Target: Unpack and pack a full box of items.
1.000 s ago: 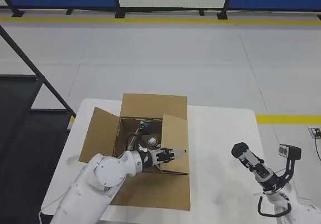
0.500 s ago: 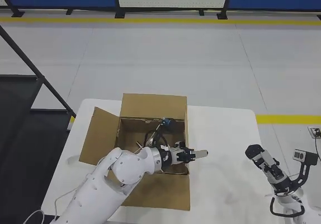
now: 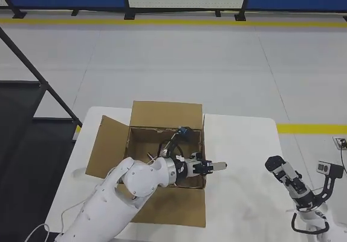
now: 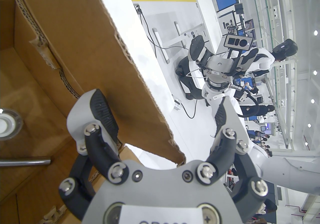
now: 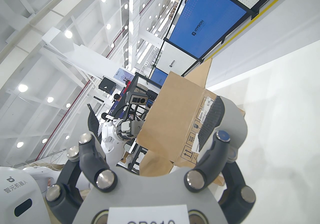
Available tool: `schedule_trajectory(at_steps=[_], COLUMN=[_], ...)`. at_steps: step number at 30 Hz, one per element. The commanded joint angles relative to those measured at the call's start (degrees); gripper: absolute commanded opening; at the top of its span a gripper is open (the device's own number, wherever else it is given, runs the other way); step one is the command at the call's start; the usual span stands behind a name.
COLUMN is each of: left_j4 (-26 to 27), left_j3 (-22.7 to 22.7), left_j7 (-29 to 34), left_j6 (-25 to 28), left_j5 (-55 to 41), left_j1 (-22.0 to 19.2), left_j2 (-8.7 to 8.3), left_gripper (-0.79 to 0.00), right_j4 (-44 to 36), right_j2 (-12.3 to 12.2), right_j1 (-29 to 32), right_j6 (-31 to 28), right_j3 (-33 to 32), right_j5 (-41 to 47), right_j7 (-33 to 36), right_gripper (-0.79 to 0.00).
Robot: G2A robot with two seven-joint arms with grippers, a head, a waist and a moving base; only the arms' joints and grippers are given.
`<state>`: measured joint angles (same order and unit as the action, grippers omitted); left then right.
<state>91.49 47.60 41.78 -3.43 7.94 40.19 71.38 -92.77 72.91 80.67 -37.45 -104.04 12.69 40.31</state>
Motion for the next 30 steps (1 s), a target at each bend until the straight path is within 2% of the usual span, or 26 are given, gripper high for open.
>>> schedule_trajectory(at_steps=[1,14,22,30], left_j4=[0.0,-0.2,-3.8,-11.9], left_j3=[0.0,-0.3,-4.5,-9.7], left_j7=[0.0,-1.5,-3.2,-2.9], left_j6=[0.0,-0.1,-1.5,-0.6], left_j5=[0.0,-0.1,-2.5,-7.0], left_j1=[0.0,0.2,-3.7,-8.4], left_j2=[0.00,0.31,2.80,6.31], left_gripper=[0.000,0.000,0.000,0.000], right_j4=[0.0,-0.9,0.8,2.2], right_j2=[0.0,-0.3,-1.8,-2.9], right_j1=[0.0,0.2,1.2,2.6], right_j6=[0.0,0.4,-0.4,-1.4], right_j3=[0.0,-0.9,-6.7,-11.0], right_j5=[0.0,-0.8,2.8,6.3], right_j7=[0.0,0.2,4.6,5.7], right_gripper=[0.000,0.000,0.000,0.000])
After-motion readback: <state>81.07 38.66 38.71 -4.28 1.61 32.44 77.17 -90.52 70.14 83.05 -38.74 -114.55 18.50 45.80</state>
